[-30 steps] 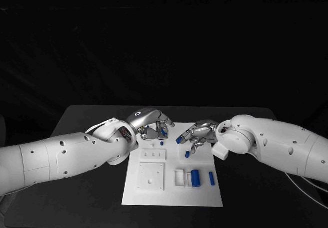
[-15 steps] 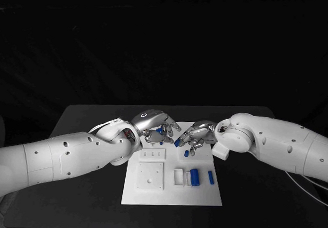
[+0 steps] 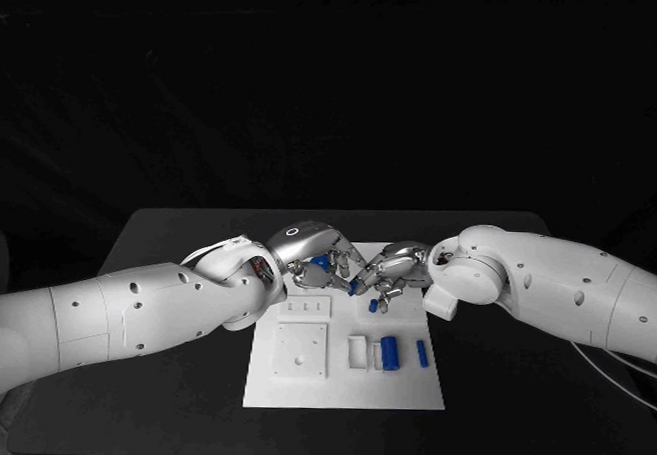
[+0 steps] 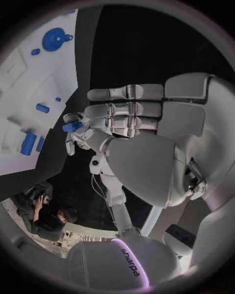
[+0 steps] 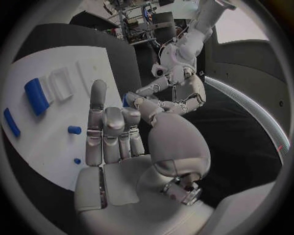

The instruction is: Assemble the parts on the task board

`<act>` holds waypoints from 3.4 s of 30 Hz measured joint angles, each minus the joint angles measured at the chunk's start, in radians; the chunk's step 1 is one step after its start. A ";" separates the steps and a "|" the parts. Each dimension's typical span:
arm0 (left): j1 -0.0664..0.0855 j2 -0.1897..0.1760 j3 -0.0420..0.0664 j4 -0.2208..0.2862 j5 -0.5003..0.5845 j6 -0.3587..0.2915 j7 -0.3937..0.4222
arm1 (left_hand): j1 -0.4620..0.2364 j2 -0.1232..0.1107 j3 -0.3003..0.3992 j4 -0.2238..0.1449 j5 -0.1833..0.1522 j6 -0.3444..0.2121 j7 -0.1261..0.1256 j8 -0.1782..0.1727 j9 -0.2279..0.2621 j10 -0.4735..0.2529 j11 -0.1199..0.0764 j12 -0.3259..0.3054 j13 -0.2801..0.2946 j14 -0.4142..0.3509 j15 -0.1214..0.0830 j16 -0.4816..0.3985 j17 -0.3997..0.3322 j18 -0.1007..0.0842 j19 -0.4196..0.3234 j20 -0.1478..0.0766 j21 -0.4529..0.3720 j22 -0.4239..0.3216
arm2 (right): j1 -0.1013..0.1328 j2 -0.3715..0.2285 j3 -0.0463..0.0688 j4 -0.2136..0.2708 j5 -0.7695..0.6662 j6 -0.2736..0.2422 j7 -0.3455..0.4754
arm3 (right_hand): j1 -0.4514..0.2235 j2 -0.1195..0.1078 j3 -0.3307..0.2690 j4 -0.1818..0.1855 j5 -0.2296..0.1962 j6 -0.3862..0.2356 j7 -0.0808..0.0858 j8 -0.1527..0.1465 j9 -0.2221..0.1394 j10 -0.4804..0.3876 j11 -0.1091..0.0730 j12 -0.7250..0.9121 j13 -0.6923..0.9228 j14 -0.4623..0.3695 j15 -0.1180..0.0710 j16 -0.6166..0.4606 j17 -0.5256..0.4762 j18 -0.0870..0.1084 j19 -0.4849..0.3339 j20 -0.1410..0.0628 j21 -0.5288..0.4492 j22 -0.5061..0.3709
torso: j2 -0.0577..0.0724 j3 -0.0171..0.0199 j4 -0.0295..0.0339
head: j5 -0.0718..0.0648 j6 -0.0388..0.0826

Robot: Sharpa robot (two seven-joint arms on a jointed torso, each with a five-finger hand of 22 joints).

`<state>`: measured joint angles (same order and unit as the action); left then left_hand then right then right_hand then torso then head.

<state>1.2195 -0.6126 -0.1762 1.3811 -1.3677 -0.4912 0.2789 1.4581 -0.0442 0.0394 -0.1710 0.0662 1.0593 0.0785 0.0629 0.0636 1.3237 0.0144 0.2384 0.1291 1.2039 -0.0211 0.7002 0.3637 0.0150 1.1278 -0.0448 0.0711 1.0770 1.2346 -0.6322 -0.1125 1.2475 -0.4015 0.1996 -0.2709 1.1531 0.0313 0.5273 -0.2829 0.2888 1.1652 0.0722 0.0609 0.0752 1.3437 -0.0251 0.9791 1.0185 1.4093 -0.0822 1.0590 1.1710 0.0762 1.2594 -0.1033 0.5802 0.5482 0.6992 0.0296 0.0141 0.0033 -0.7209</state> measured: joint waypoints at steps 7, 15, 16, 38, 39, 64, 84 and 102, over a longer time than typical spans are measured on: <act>0.000 -0.002 0.000 -0.003 -0.001 0.023 0.000 | 0.001 0.001 -0.003 -0.003 0.000 0.000 0.000 0.000 0.000 0.000 0.000 0.000 0.001 0.000 0.000 0.000 0.000 0.000 0.000 0.000 0.000 0.000 | 0.000 -0.002 0.000 0.002 0.000 0.014 0.004 | 0.000 0.000 0.000 0.000 0.010 0.000 0.000 0.000 0.000 0.000 0.000 0.000 0.000 0.000 0.000 0.000 0.000 0.000 0.000 0.000 0.000 0.003 | 0.000 -0.0003 0.0002 | 0.000 0.000; 0.000 0.000 0.000 -0.005 -0.002 0.048 0.000 | 0.001 0.007 -0.018 0.000 -0.010 0.004 -0.004 0.000 0.000 -0.007 0.000 0.014 0.007 0.000 0.000 0.000 0.000 0.000 0.000 0.000 0.000 -0.007 | 0.000 -0.004 0.000 0.002 0.007 0.029 0.011 | 0.000 0.000 -0.003 0.003 0.017 0.000 0.000 0.000 0.003 -0.004 -0.004 -0.004 0.000 0.000 0.000 -0.004 0.000 0.000 0.000 0.000 -0.004 0.007 | 0.000 -0.0005 0.0003 | 0.000 -0.001; 0.000 0.001 0.000 -0.006 -0.002 0.050 0.000 | 0.000 0.008 -0.019 0.000 -0.010 0.004 -0.004 0.000 0.000 -0.007 0.000 0.014 0.007 0.000 0.000 0.000 0.000 0.000 0.000 0.000 0.000 -0.008 | 0.000 -0.004 0.000 0.002 0.009 0.030 0.012 | 0.000 0.000 -0.003 0.003 0.017 0.000 0.000 0.000 0.003 -0.004 -0.004 -0.004 0.000 0.000 0.001 -0.004 -0.002 0.000 0.000 0.000 -0.004 0.007 | 0.000 -0.0005 0.0003 | 0.000 -0.001; 0.001 0.004 -0.002 -0.010 -0.003 0.076 0.000 | -0.005 0.012 -0.087 0.038 -0.016 0.004 -0.003 0.000 0.000 -0.018 -0.007 0.088 0.059 0.007 -0.007 0.043 0.023 0.000 0.032 -0.007 0.000 -0.074 | -0.001 -0.005 -0.001 0.016 0.047 0.036 0.037 | 0.000 0.000 -0.007 0.004 0.033 0.000 0.000 0.000 0.007 -0.004 -0.003 -0.006 0.000 -0.005 -0.002 -0.008 -0.004 0.000 -0.003 0.003 -0.012 0.012 | 0.000 -0.0001 0.0001 | 0.000 -0.001; 0.001 0.004 -0.002 -0.010 -0.003 0.076 0.000 | -0.005 0.012 -0.088 0.039 -0.016 0.007 0.000 0.000 0.000 -0.018 -0.007 0.099 0.067 0.008 -0.008 0.051 0.027 0.000 0.034 -0.009 0.000 -0.074 | -0.001 -0.005 -0.001 0.016 0.049 0.035 0.037 | 0.000 0.000 -0.007 0.004 0.033 0.000 0.000 0.000 0.008 -0.004 -0.003 -0.008 0.000 -0.005 -0.002 -0.008 -0.004 0.000 -0.003 0.003 -0.012 0.012 | 0.000 -0.0002 0.0001 | 0.000 -0.001; 0.000 0.000 -0.003 -0.003 -0.031 0.074 -0.007 | -0.009 0.064 -0.075 0.008 -0.018 0.215 -0.029 -0.006 0.000 -0.104 -0.043 0.516 0.296 0.009 -0.049 0.372 0.121 0.000 0.094 -0.048 0.112 0.173 | -0.001 -0.011 0.000 0.036 0.072 0.021 0.046 | 0.000 0.000 -0.011 0.006 0.046 0.000 0.000 -0.004 0.010 -0.003 -0.003 -0.008 -0.001 -0.006 -0.001 -0.008 -0.004 0.000 -0.003 0.003 -0.020 0.017 | 0.000 -0.0011 0.0003 | 0.001 0.002; -0.002 -0.004 -0.005 -0.002 -0.032 0.035 -0.008 | -0.020 0.077 -0.063 0.019 -0.016 0.186 -0.028 -0.002 0.002 -0.107 -0.046 0.527 0.270 0.015 -0.054 0.383 0.085 0.000 0.109 -0.055 0.084 0.215 | 0.000 -0.016 0.002 0.035 0.081 0.016 0.056 | -0.004 -0.005 -0.024 0.012 0.053 0.000 0.000 -0.003 0.010 -0.017 -0.002 -0.025 -0.011 -0.006 -0.001 -0.017 -0.011 0.000 -0.003 0.003 -0.026 0.020 | 0.000 -0.0001 0.0000 | 0.002 0.004; -0.003 -0.009 -0.005 -0.002 -0.014 0.008 -0.007 | -0.021 0.084 -0.060 0.023 -0.017 0.190 -0.032 -0.004 0.002 -0.105 -0.049 0.531 0.266 0.018 -0.057 0.387 0.077 0.000 0.118 -0.053 0.066 0.231 | 0.001 -0.018 0.003 0.036 0.093 0.010 0.065 | -0.007 -0.006 -0.173 0.024 0.077 -0.034 0.019 0.004 -0.005 -0.061 0.004 -0.082 -0.077 -0.027 0.009 -0.047 -0.035 0.000 0.004 0.011 -0.081 -0.003 | 0.000 -0.0003 0.0004 | 0.001 0.003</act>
<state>1.2163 -0.6218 -0.1817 1.3796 -1.3818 -0.4832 0.2722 1.4370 0.0398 -0.0205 -0.1479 0.0490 1.2489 0.0464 0.0592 0.0654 1.2191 -0.0344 0.7698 0.3955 1.2219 -0.0785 1.0877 0.4405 0.0151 1.2456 -0.0982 0.1370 1.3081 1.2355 -0.6498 -0.1091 1.2833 -0.3089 0.2096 -0.2062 1.1463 0.0249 0.3546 -0.2592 0.3661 1.1315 0.0909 0.0650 0.0704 1.2826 -0.0213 0.8968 0.9420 1.3827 -0.0735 1.0125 1.1357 0.0762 1.2633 -0.0926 0.4993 0.5448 0.6990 0.0293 0.0145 0.0039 -0.7176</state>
